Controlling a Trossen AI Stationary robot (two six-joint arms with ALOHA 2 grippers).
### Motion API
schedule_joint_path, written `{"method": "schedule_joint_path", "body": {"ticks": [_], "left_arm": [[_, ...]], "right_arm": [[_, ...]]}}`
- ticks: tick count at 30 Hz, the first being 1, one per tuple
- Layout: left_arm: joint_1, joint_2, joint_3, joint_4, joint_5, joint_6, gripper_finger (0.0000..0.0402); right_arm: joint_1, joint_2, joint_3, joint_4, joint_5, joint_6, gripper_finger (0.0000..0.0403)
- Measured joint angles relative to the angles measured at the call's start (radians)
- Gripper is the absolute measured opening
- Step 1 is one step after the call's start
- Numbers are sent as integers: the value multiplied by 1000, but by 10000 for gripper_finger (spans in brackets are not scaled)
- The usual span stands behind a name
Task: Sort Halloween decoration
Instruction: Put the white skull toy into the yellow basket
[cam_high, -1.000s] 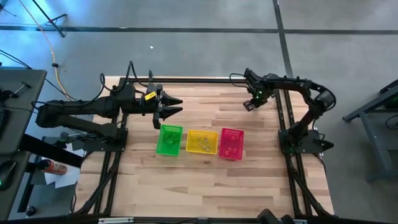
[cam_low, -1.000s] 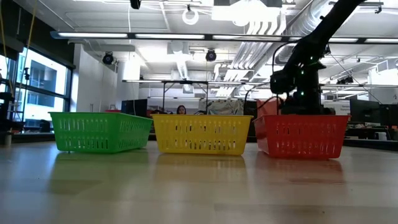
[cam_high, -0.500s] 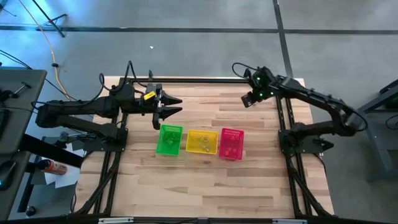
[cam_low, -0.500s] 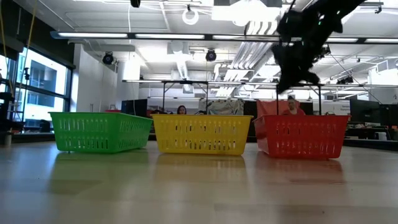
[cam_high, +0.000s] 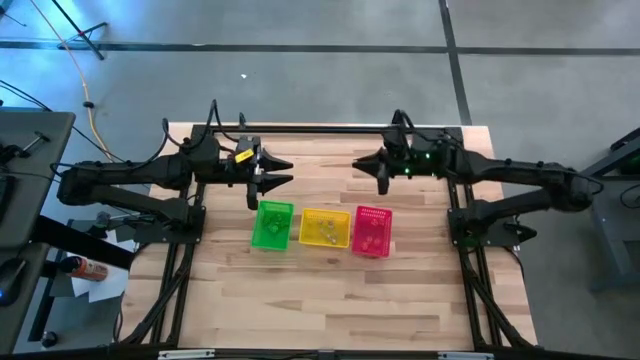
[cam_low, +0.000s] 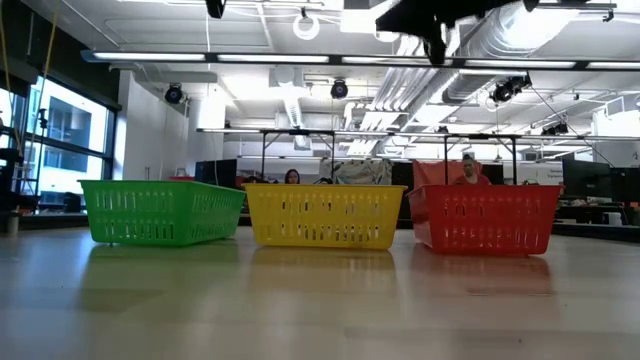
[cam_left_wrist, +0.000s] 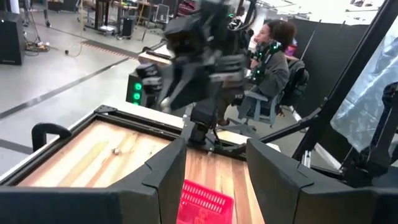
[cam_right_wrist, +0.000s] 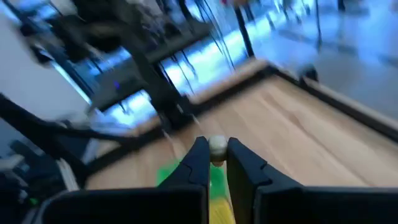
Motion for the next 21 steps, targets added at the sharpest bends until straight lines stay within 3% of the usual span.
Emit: {"method": "schedule_joint_path", "body": {"ticks": [6, 10, 21], "left_arm": [[0, 0, 0, -1, 0, 0, 156], [0, 1, 0, -1, 0, 0, 156], [0, 1, 0, 0, 0, -9, 156]], "right_arm": [[134, -1, 0, 146, 100, -62, 16], [191, -1, 0, 155, 145, -121, 16], [221, -1, 0, 219, 167, -164, 16]]}}
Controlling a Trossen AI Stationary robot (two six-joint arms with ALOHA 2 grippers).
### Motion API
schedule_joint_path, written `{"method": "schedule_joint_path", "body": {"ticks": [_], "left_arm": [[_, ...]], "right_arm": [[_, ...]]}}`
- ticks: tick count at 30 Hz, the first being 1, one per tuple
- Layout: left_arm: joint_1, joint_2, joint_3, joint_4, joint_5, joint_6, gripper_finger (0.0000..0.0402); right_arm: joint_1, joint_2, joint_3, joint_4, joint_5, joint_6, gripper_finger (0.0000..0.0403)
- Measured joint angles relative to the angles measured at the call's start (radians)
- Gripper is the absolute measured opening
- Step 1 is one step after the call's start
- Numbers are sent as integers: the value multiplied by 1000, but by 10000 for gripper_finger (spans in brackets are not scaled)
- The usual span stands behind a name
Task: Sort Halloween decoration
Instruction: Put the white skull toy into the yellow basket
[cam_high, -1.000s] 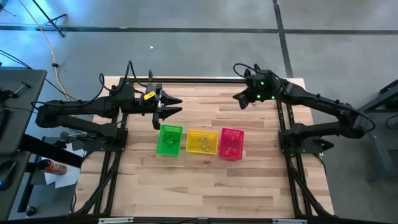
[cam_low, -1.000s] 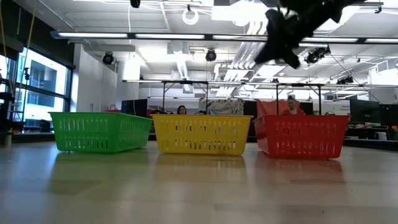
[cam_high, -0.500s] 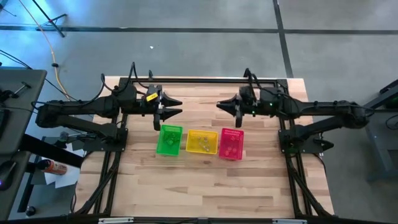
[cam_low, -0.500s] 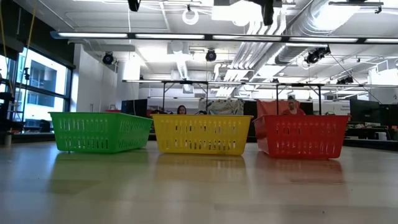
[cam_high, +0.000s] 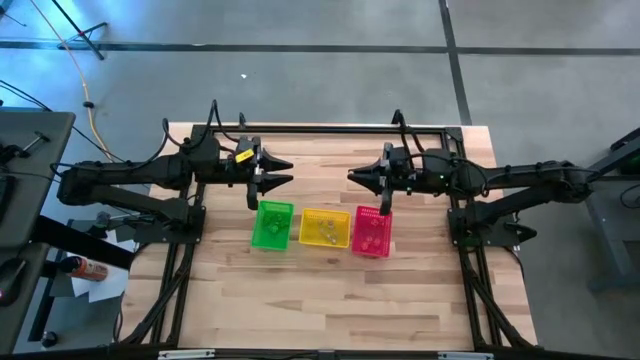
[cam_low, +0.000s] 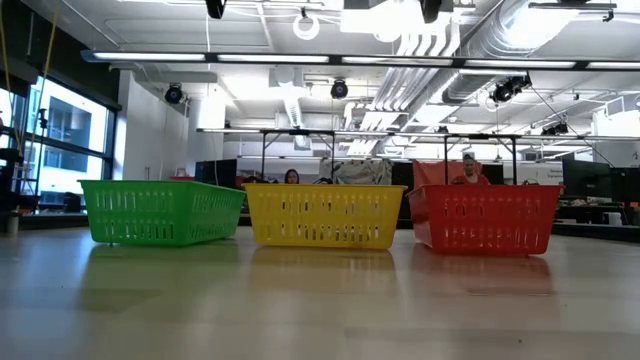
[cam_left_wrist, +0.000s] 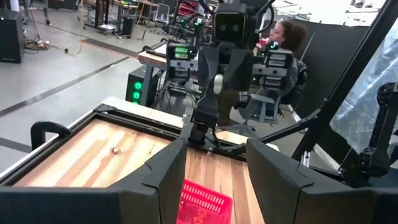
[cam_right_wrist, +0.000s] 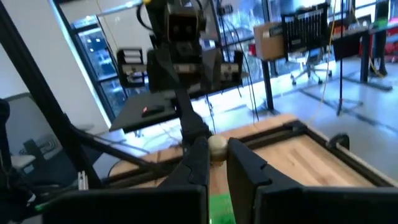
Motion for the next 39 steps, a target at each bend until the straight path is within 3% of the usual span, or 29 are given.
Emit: {"method": "schedule_joint_path", "body": {"ticks": [7, 39], "left_arm": [[0, 0, 0, 0, 0, 0, 156], [0, 0, 0, 1, -30, 88, 156]], "right_arm": [[0, 0, 0, 82, 0, -65, 16], [-3, 0, 0, 79, -2, -94, 16]]}}
